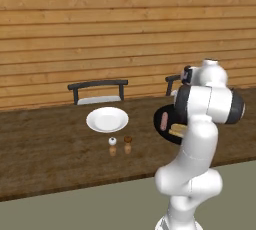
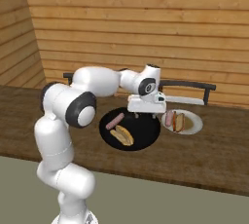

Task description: Place one bun and one sausage from the bowl on each plate.

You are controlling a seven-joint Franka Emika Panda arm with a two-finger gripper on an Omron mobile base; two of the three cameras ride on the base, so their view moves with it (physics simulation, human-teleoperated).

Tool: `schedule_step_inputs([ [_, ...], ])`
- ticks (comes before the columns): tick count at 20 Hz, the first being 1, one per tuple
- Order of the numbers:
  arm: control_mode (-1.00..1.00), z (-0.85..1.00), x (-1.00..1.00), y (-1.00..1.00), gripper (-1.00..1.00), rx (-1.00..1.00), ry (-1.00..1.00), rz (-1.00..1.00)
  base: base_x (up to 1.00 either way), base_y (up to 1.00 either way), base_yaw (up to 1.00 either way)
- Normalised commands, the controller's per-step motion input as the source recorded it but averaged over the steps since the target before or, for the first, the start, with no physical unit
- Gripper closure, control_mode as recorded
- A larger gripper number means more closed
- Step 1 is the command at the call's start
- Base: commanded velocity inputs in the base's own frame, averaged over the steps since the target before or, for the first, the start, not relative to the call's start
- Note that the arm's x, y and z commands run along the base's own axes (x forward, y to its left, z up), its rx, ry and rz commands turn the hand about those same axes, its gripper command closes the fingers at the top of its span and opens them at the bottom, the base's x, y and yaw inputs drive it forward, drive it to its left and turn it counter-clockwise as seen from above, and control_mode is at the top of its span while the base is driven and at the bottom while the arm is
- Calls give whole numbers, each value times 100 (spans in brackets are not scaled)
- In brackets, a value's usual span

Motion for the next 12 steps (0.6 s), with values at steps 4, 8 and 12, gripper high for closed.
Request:
schedule_step_inputs([
  [4, -100, 0, -30, 57, -100, -2, 5, 48, 0, 0, 0],
  [8, -100, -5, 0, 3, -100, 0, 1, 35, 0, 0, 0],
  [12, -100, -17, 0, 0, -100, 0, 2, 26, 0, 0, 0],
])
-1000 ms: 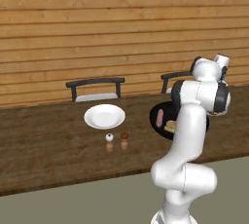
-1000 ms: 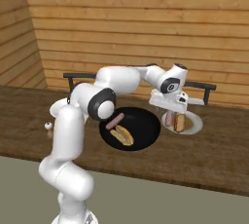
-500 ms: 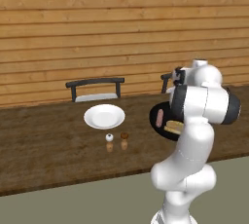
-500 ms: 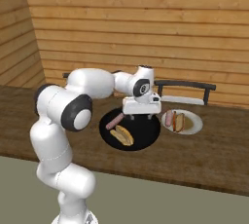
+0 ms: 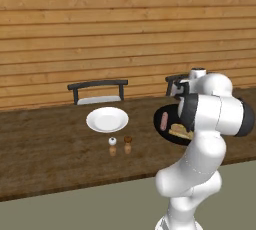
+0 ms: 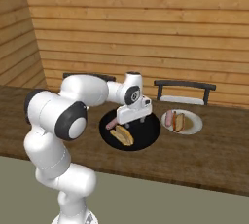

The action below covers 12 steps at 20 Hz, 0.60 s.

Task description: Place one bun and one sausage from the bowl on each plate.

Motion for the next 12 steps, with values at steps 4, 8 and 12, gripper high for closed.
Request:
schedule_step_inputs([
  [4, -100, -26, 0, 3, -100, 0, 0, 12, 0, 0, 0],
  [8, -100, -16, -25, 31, -100, 0, 3, 2, 0, 0, 0],
  [12, -100, -2, -2, 35, -100, 2, 0, 0, 0, 0, 0],
])
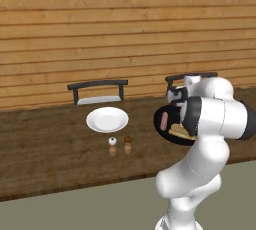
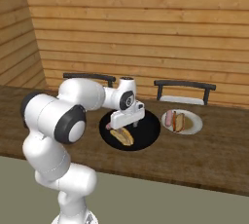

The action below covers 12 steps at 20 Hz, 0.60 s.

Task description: Place one bun and one sausage from the bowl on each plate.

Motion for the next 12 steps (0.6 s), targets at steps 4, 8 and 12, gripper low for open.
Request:
schedule_step_inputs([
  [4, -100, 0, 0, 21, -100, 2, 0, 0, 0, 0, 0],
  [8, -100, -12, 0, 1, -100, 3, 0, 0, 0, 0, 0],
  [12, -100, -29, -9, 0, -100, 4, 3, 0, 0, 0, 0],
])
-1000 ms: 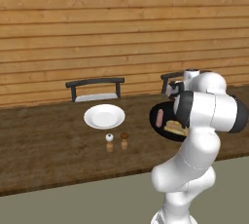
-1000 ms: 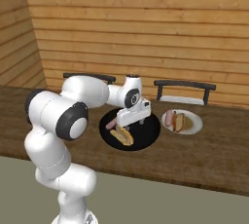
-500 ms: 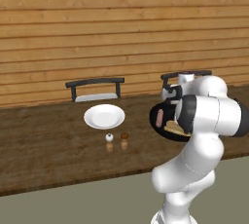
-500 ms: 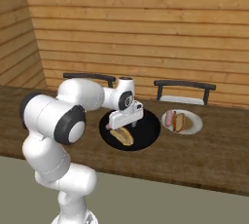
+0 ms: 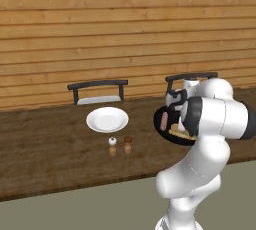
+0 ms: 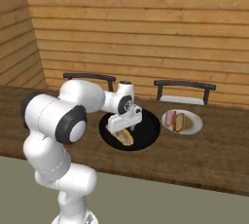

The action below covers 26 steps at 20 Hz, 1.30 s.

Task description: Place one bun and one sausage from the bowl on each plate.

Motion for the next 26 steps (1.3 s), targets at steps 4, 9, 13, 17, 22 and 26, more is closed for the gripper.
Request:
schedule_step_inputs([
  [4, -100, -22, 0, 0, -100, 2, 2, 0, 0, 0, 0],
  [9, -100, 0, 17, 0, -100, 0, 0, 0, 0, 0, 0],
  [13, -100, -1, 4, 0, -100, 0, 0, 0, 0, 0, 0],
  [17, -100, 0, 0, 0, -100, 0, 0, 0, 0, 0, 0],
  [22, -100, 0, 0, 0, 100, 0, 0, 0, 0, 0, 0],
  [26, -100, 0, 0, 0, 100, 0, 0, 0, 0, 0, 0],
])
